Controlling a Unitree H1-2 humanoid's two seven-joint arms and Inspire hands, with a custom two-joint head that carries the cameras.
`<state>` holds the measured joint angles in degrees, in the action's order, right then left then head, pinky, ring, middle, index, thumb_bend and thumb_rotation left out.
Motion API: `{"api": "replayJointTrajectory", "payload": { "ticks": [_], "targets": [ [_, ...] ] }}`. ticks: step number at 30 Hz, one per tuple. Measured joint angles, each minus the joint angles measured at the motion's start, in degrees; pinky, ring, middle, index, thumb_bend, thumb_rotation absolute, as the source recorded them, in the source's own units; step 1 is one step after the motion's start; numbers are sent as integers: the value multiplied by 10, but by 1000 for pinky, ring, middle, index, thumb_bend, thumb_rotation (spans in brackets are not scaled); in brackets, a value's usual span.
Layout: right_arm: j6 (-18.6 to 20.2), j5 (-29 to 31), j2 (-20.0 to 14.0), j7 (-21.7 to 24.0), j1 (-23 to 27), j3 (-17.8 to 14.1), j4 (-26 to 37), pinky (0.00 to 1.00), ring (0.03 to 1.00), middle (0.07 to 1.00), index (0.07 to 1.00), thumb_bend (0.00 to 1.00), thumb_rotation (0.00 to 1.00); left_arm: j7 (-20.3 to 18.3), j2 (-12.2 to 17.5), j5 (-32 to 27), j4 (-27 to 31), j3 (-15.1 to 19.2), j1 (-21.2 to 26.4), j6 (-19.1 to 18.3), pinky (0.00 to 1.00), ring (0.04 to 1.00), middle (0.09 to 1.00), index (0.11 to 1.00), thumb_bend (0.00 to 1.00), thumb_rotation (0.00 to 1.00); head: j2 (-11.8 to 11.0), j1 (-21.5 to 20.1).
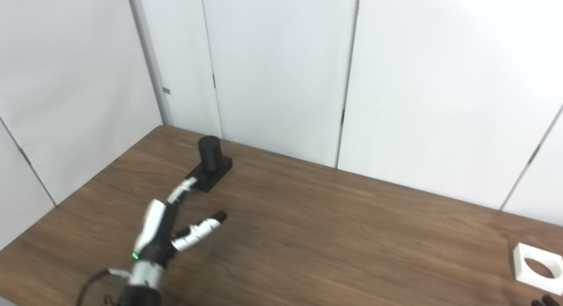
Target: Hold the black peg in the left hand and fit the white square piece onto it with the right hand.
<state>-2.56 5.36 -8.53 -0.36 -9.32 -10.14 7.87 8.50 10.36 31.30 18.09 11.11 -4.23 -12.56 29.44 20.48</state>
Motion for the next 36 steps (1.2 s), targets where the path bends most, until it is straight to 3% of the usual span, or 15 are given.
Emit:
{"api": "replayJointTrajectory", "payload": {
  "ticks": [5,13,17,20,25,30,36],
  "targets": [
    [0,-7,1,-6,-5,5,8,724,854,867,878,764,955,11,31,57,-13,2,33,-25,948,953,912,856,955,599,-2,-2],
    [0,-12,1,-10,-11,8,14,788,876,884,902,774,966,23,61,100,-100,-5,66,-54,952,921,889,824,975,584,3,-4],
    [2,-12,1,-11,-15,10,18,805,884,892,910,762,975,23,74,113,-134,-15,91,-76,961,931,899,833,976,628,5,-8],
    [4,-16,1,-13,-16,12,22,862,902,890,910,745,988,3,85,121,-153,-32,118,-108,965,937,908,842,997,678,5,-8],
    [4,-15,1,-16,-16,15,24,779,885,889,908,721,980,-25,110,124,-188,-59,156,-137,950,936,905,842,1000,666,10,-11],
    [9,-12,1,-21,-18,17,27,809,885,891,909,723,973,-26,110,133,-247,-67,182,-142,945,943,911,843,990,626,11,-12],
    [0,18,0,-7,-20,22,25,921,949,945,947,732,978,-23,110,135,-294,-92,206,-143,959,945,916,841,971,619,13,-19]
  ]
}}
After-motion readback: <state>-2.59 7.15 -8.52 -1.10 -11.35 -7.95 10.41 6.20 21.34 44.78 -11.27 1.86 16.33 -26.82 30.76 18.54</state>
